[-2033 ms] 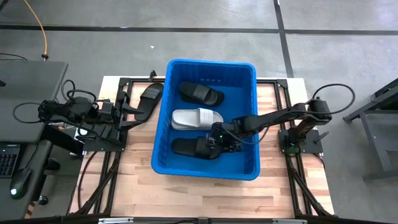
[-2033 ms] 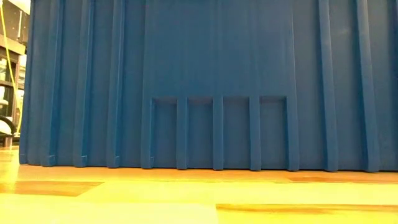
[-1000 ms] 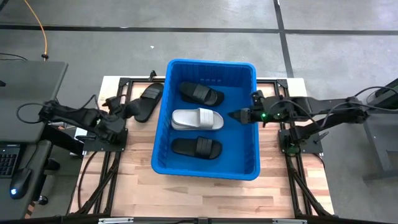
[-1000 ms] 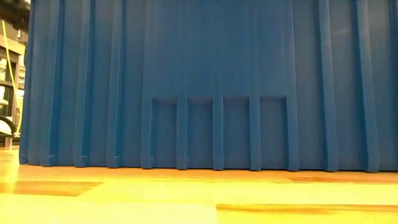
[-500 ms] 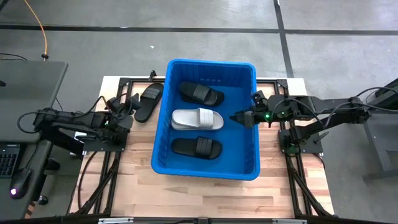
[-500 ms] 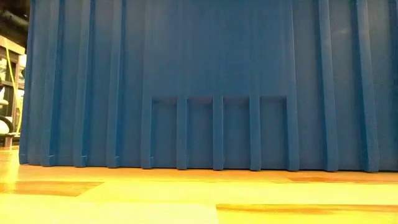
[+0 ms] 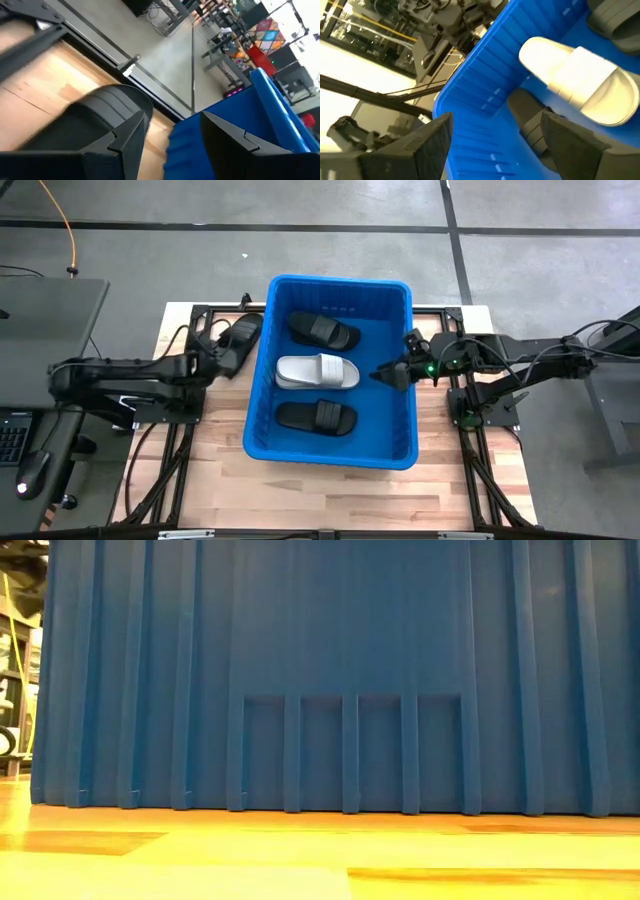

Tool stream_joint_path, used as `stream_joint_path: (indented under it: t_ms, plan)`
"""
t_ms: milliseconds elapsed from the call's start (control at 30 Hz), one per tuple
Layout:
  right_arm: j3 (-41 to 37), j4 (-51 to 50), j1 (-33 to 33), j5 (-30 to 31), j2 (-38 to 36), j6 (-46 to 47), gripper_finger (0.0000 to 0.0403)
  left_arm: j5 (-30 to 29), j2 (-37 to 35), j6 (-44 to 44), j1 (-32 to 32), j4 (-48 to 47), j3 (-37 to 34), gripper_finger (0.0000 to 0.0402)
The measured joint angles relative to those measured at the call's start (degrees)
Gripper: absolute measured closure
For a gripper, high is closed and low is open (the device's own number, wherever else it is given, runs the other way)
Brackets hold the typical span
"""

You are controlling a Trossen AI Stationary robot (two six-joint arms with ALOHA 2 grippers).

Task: Pick and place slides into bin
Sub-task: Put the black slide into the blue container

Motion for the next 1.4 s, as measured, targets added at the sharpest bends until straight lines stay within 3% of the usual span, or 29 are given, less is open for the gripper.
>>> stream_joint_path:
  t_ms: [100, 300, 933, 1133, 1400]
  plan:
    - [0.0, 0.0, 0.0, -1.6, 0.0, 0.0, 0.0114, 1.3, 4.7, -2.2, 2.0, 3.1, 0.0, 0.0222]
    - [0.0, 0.1, 0.0, -1.8, -0.3, 0.0, 0.0114, 5.6, 8.7, -7.0, 5.1, -0.5, -0.1, 0.0222]
    - [0.0, 1.3, 0.0, -3.6, -0.7, -1.6, 0.0114, 7.0, 9.4, -9.8, 5.5, 28.0, -14.5, 0.0221]
    - [0.0, 1.3, 0.0, -3.7, -0.7, -1.3, 0.0114, 6.5, 9.4, -8.6, 6.9, 31.8, -15.5, 0.0191]
    - [0.0, 1.3, 0.0, -3.6, -0.7, -1.1, 0.0114, 17.2, 9.6, -6.5, 13.4, 39.2, -14.9, 0.0133]
